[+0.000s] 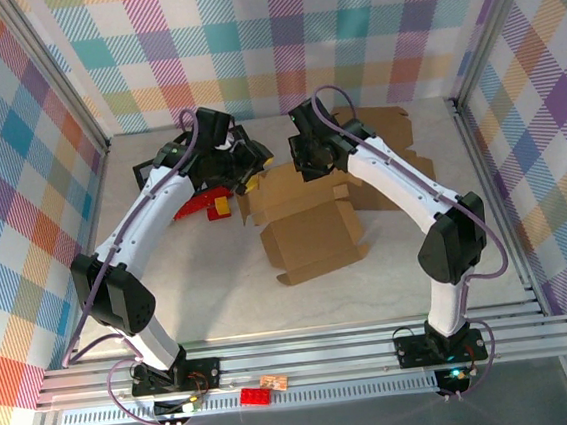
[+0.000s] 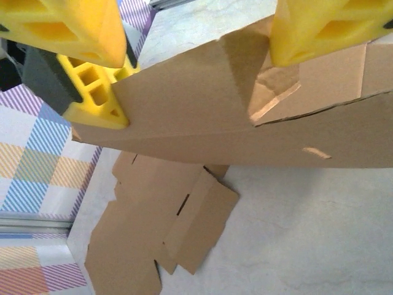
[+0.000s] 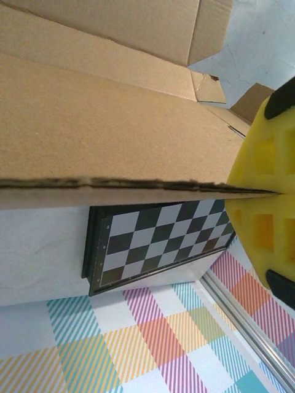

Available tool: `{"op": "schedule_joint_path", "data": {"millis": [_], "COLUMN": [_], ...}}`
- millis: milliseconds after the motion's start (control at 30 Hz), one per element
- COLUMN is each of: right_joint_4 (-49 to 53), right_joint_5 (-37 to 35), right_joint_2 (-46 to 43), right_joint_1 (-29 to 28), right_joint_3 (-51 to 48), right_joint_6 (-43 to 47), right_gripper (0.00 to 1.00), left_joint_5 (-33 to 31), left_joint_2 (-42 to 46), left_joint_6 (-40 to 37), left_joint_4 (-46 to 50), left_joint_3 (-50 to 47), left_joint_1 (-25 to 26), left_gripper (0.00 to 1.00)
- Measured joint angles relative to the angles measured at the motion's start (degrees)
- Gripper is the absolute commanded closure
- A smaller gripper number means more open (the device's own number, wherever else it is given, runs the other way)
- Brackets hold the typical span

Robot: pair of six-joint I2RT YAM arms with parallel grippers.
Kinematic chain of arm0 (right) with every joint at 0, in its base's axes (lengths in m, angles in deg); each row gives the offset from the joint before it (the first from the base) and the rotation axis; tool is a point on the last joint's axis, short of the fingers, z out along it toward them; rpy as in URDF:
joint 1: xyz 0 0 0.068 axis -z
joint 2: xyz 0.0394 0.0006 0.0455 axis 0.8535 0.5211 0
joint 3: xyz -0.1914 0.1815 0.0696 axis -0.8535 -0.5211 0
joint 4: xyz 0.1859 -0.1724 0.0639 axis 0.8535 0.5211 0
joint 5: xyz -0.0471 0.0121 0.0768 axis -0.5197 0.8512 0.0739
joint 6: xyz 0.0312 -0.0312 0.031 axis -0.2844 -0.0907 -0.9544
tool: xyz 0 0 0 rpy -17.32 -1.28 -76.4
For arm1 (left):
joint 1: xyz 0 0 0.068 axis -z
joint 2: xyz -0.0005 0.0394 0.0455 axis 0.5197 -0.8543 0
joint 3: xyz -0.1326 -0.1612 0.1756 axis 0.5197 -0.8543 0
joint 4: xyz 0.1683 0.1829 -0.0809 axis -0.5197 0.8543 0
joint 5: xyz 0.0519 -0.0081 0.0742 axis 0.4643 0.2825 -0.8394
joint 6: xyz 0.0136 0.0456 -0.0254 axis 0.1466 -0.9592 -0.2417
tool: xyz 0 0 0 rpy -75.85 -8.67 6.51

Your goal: Fold the paper box

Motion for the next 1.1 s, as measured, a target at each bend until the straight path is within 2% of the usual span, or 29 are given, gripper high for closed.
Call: {"op": "schedule_joint_path", "data": {"millis": [100,167,233,367,467,567,700,767,933,1100], "right_joint_4": [-0.8,-1.7,-2.5,-3.1,-3.8,-3.9,-3.7,-3.7,-3.7,-4.3], "right_joint_5": [0.2,0.4,0.4,0.4,0.7,1.3,2.1,2.6,4.2,6.1], "right_joint_2": [-0.8,-1.5,-2.4,-4.4,-5.7,-7.9,-11.3,-12.9,-15.9,-16.4], "right_joint_1": [0.3,0.3,0.3,1.1,2.0,3.8,6.3,7.4,9.6,11.0], "right_joint_3": [-1.7,-2.8,-4.0,-6.0,-7.1,-8.6,-9.7,-10.3,-11.6,-12.8], "right_joint_6": [-0.4,-0.7,-0.9,-1.1,-1.6,-3.0,-5.2,-6.3,-9.2,-11.4], "right_gripper": [1.0,1.0,1.0,1.0,1.0,1.0,1.0,1.0,1.0,1.0], "left_joint_5": [0.0,0.0,0.0,-0.5,-1.2,-0.6,1.0,2.4,7.9,11.2], "left_joint_2": [-0.1,-0.2,-0.2,-0.1,0.9,5.5,13.8,15.1,10.1,4.5], "left_joint_6": [0.6,0.8,0.9,0.3,-0.8,-1.0,0.8,3.0,9.1,13.5], "left_joint_4": [-1.1,-1.2,-1.3,-1.2,-1.0,-2.9,-11.0,-16.9,-34.1,-49.7], "left_joint_3": [0.0,0.0,0.0,0.0,-0.4,-5.4,-20.0,-27.1,-39.6,-44.1], "left_joint_1": [0.2,0.2,0.2,0.1,-1.0,-4.8,-12.9,-15.1,-14.5,-12.5], "left_gripper": [0.58,0.58,0.57,0.4,0.41,0.48,0.6,0.64,0.71,0.62]}}
